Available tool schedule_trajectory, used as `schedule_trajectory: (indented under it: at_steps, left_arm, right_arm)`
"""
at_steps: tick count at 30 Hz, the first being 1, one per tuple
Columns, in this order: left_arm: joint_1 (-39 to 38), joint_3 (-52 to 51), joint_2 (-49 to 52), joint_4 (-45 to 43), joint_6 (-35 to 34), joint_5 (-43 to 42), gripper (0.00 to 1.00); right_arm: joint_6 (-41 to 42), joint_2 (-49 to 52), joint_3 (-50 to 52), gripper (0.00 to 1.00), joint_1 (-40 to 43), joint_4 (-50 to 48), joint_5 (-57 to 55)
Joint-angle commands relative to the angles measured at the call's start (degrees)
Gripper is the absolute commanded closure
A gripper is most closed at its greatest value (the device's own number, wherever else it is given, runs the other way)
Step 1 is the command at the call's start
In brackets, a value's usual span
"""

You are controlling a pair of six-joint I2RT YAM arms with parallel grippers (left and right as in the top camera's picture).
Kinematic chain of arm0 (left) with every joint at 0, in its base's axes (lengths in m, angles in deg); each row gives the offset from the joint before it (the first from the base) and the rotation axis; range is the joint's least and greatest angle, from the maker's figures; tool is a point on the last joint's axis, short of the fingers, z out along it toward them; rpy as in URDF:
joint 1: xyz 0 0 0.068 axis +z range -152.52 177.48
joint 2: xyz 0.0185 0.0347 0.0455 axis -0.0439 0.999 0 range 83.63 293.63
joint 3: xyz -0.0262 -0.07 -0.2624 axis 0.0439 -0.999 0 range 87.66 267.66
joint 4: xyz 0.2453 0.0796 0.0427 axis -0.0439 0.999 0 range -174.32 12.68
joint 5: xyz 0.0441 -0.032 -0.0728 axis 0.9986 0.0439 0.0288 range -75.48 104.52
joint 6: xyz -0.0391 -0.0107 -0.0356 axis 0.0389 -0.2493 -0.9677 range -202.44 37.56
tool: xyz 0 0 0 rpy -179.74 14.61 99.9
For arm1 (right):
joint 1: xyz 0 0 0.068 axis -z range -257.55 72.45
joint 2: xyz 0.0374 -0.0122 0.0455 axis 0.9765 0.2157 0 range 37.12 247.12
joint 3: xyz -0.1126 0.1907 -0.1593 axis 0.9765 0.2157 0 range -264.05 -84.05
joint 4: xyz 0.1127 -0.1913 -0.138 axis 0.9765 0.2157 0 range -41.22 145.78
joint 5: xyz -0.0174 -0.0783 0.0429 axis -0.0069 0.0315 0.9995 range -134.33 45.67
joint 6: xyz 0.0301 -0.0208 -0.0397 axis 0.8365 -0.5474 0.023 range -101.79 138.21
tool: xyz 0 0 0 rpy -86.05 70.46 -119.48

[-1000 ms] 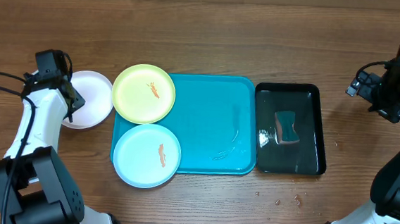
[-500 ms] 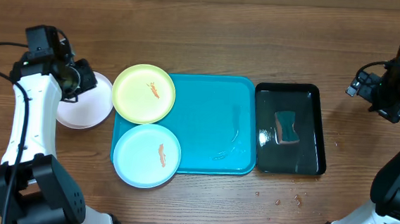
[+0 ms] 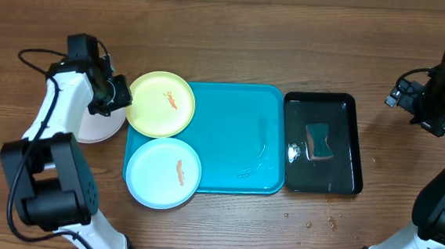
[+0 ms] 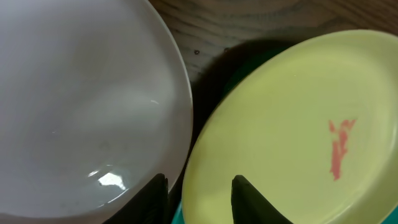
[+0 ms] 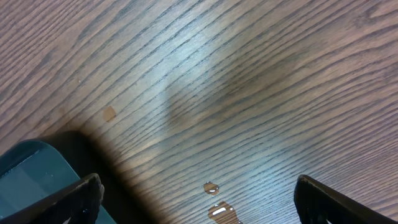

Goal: Clean dirty plates on tray and stack at the side
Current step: 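Move left gripper to the yellow plate rim and pinch it, then slide the yellow plate right to the tray center with left gripper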

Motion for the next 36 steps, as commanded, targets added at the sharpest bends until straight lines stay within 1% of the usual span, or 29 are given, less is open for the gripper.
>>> schedule_trajectory:
  at_steps: [1, 3, 6, 8, 10, 14, 21, 25, 32, 36]
  left_arm:
    - [-0.2, -0.3, 2.8, 0.0, 0.9, -0.5, 0.66]
    - [-0.2, -0.3, 3.6, -0.1, 0.9, -0.6, 0.68]
    - [-0.2, -0.3, 4.2, 0.0, 0.9, -0.7, 0.69]
    - [-0.2, -0.3, 4.2, 0.0, 0.9, -0.7, 0.75]
    - [-0.2, -0.3, 4.2, 0.0, 0.9, -0.7, 0.83]
    - [-0.9, -0.2, 4.2, -0.2, 0.9, -1.4, 0.89]
    - [-4.4, 2.1, 4.0, 1.4, 2.6, -10.5, 0.96]
    - [-7.8, 3.6, 4.0, 3.7, 2.5, -14.2, 0.96]
    - [-14.2, 3.6, 4.0, 4.8, 2.4, -13.2, 0.96]
    - [-15.6, 4.8, 4.0, 4.9, 2.4, -11.3, 0.95]
  right_arm:
    - [0.0, -1.2, -1.3, 0.00, 0.1, -0.2, 0.0]
    - [0.0, -1.2, -1.3, 0.00, 0.1, -0.2, 0.0]
    - [0.0, -1.2, -1.3, 0.00, 0.1, -0.2, 0.0]
    - [0.0, -1.2, -1.3, 0.00, 0.1, -0.2, 0.0]
    - [0.0, -1.2, -1.3, 0.00, 0.1, -0.2, 0.0]
    - [0.0, -1.2, -1.3, 0.00, 0.1, -0.2, 0.0]
    - [0.0, -1.2, -1.3, 0.00, 0.1, -0.2, 0.0]
    - [0.0, -1.2, -1.3, 0.00, 0.1, -0.2, 0.0]
    - [0.0, -1.2, -1.3, 0.00, 0.1, -0.2, 0.0]
    - [0.0, -1.2, -1.3, 0.00, 0.1, -0.2, 0.0]
